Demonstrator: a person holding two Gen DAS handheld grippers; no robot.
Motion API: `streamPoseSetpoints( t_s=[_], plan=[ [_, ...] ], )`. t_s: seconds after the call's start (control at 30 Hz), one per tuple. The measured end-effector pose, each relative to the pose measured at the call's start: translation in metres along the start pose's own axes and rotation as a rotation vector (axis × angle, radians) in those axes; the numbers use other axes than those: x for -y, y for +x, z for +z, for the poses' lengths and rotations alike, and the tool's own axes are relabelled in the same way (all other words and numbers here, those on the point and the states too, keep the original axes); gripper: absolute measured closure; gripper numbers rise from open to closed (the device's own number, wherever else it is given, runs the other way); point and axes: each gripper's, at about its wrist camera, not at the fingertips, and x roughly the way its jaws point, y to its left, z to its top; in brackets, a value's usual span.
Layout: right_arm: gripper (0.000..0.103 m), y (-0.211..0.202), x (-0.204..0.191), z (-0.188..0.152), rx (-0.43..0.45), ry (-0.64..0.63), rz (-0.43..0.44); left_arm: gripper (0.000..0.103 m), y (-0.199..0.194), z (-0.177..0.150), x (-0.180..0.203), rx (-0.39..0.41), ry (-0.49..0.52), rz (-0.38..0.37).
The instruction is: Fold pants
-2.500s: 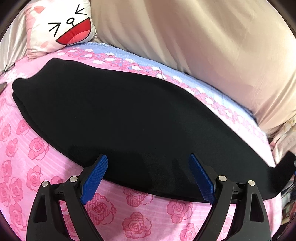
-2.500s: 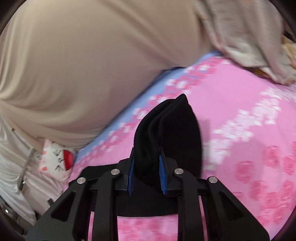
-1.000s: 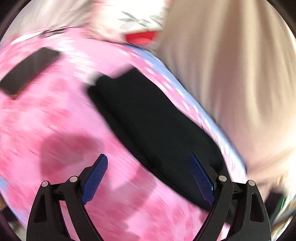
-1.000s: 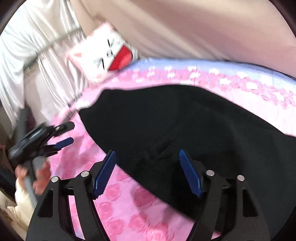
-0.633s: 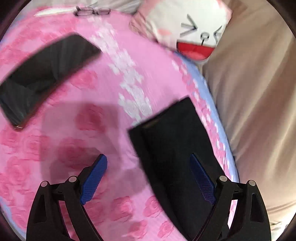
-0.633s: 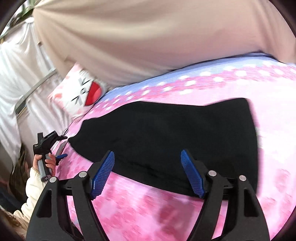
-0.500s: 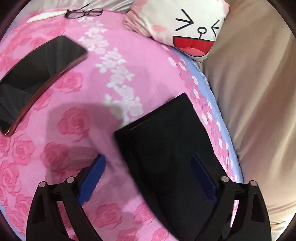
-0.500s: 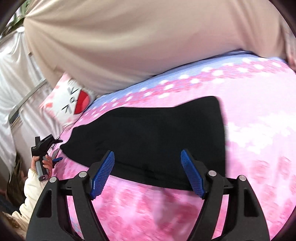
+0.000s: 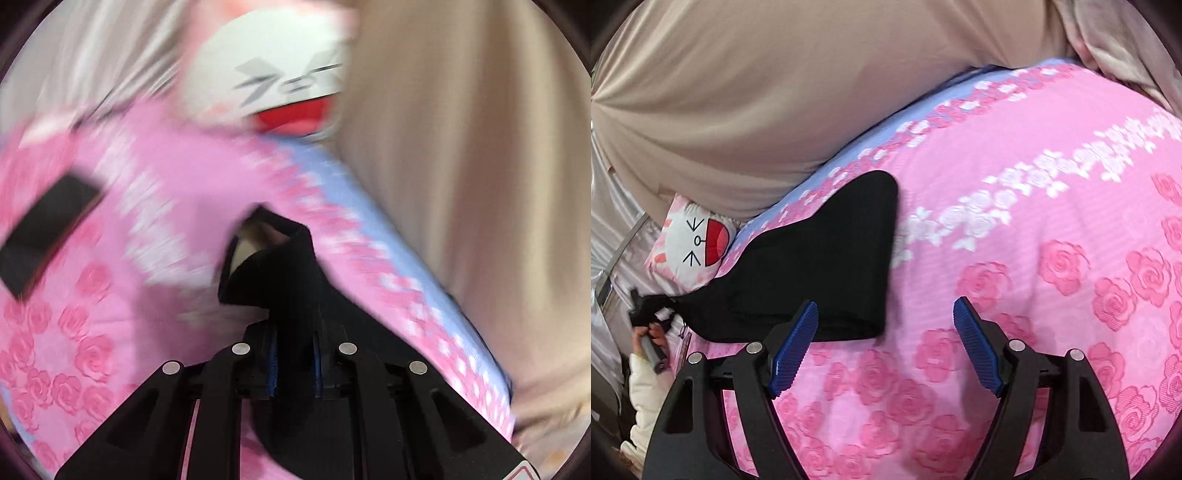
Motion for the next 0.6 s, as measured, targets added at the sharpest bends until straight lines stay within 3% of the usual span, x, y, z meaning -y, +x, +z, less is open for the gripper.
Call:
streamPoseSetpoints(
  t_s=[0.13,0.27,0.47,0.6],
  plan=[
    [0.029,-0.003,0.010,0.003,0.028,0.046,0.035,0.093,-0.034,-0.018,0.098,0.050,0.214,-0.127],
    [0.029,-0.002,0.020,0.004,0.030,0.104,0.069,0.093,-0.057,-0.058,0.186,0.058,0.410,-0.234],
    [0.029,-0.002,0.026,0.006,0.037,0.128,0.122,0.093,-0.064,-0.133,0.264,-0.006,0.596,-0.350],
    [0.029,-0.002,0.029,0.006,0.039,0.140,0.158,0.093,-0.061,-0.200,0.294,-0.121,0.722,-0.392]
  ],
)
